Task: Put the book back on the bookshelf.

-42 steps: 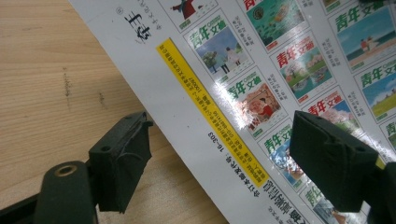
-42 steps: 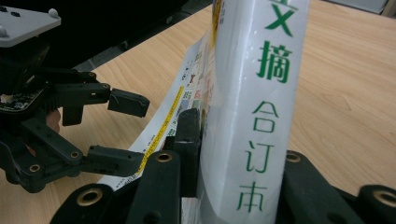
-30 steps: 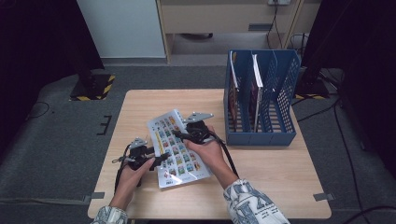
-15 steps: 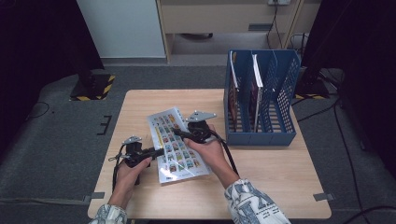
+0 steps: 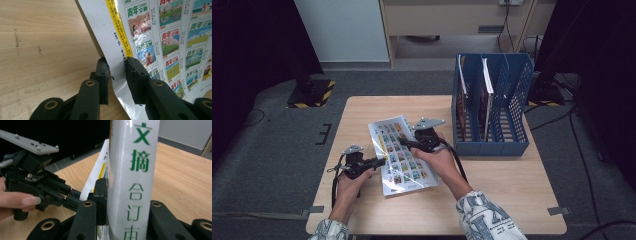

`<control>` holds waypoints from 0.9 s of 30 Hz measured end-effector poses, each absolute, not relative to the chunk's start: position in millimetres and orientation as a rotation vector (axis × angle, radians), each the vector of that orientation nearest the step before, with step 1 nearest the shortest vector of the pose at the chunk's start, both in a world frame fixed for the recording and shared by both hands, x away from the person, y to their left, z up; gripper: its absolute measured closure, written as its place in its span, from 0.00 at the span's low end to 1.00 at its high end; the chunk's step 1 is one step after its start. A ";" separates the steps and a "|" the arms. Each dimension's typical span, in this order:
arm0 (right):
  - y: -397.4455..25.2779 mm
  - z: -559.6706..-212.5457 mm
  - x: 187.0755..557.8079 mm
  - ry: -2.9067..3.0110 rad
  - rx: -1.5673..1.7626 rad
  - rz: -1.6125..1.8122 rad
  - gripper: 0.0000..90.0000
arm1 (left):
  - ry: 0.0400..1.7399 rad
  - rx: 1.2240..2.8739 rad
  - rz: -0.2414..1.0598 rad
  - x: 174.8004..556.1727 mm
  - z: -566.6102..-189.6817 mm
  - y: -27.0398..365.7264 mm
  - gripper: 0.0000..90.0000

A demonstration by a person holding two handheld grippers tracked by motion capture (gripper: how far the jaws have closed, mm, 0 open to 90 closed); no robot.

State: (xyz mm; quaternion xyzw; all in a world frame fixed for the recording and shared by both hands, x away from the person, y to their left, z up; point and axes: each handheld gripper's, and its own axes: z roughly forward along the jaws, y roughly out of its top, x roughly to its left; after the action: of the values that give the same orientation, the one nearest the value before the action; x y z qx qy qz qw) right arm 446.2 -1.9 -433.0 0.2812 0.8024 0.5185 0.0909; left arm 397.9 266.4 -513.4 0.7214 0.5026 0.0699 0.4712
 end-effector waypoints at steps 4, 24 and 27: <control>0.2 -427.9 446.2 2.424 0.803 1.498 0.76 | 1.223 1.769 0.178 397.3 -512.5 266.0 0.80; 8.7 -425.6 456.9 2.501 0.823 1.359 0.79 | 1.203 1.787 0.193 396.4 -509.0 264.7 0.81; 7.0 -425.6 456.8 2.467 0.828 1.358 0.80 | 1.195 1.782 0.195 396.3 -508.4 265.3 0.81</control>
State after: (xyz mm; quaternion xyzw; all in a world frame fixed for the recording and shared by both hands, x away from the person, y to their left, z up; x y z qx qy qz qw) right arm 456.8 7.0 -425.6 0.2805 0.8360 0.4602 0.1032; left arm 396.3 265.3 -508.4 0.7284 0.4886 0.0796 0.4738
